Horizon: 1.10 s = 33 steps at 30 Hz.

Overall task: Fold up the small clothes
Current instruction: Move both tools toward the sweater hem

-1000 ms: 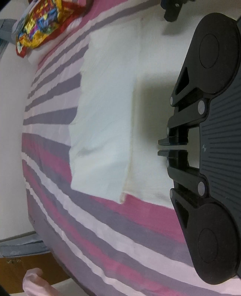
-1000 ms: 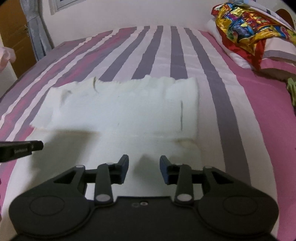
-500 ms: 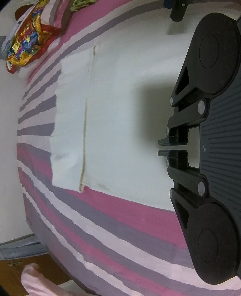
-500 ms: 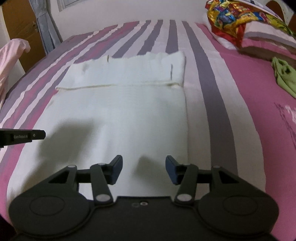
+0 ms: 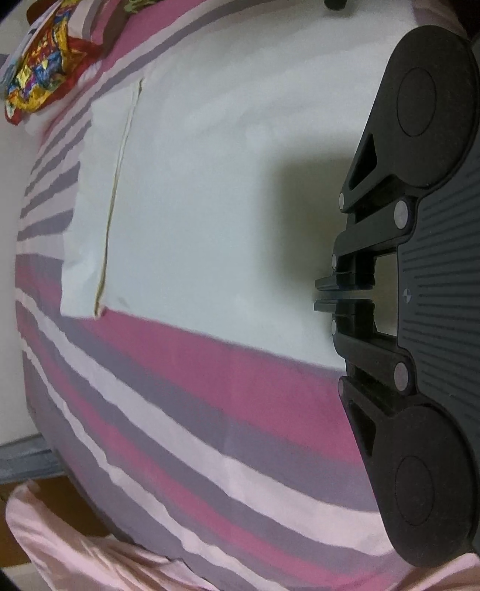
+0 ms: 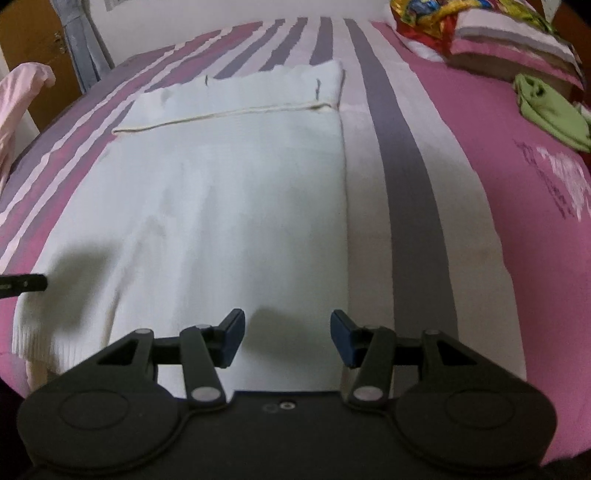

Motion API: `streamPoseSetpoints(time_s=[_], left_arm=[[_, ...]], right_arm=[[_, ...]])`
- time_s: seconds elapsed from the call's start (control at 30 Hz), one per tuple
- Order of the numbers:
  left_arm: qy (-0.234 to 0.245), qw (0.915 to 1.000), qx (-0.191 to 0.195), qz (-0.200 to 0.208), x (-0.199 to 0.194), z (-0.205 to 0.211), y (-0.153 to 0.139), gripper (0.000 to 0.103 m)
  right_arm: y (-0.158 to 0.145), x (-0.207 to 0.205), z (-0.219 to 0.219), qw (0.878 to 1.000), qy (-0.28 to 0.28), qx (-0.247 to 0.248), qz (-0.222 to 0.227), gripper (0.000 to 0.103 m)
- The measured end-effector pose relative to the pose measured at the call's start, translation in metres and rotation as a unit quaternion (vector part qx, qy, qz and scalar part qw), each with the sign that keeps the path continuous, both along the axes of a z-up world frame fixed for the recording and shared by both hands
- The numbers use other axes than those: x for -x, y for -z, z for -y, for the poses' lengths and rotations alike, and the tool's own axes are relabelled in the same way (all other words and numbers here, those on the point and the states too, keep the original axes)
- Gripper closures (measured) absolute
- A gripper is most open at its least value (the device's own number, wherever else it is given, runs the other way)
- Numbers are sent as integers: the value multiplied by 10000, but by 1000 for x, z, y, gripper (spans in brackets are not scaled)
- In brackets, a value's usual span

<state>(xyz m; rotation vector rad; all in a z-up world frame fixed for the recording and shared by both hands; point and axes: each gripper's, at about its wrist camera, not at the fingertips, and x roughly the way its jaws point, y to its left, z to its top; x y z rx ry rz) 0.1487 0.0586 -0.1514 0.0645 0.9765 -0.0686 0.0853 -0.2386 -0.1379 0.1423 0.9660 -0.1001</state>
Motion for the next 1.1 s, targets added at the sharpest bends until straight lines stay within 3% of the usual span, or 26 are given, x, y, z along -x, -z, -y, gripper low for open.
streamPoseSetpoints(time_s=[0.4, 0.5, 0.83, 1.1], left_arm=[[-251, 9986, 447, -131, 14, -27, 4, 100], [-305, 9973, 641, -175, 17, -36, 6, 100], [-588, 9953, 765, -88, 23, -51, 10, 100], [-551, 9947, 797, -338, 20, -53, 15, 100]], right_arm=[[0, 25, 3, 9999, 145, -24, -4, 51], [1, 30, 6, 9998, 211, -63, 2, 42], [11, 33, 14, 9987, 379, -277, -218, 42], [17, 29, 15, 9984, 356, -296, -324, 41]])
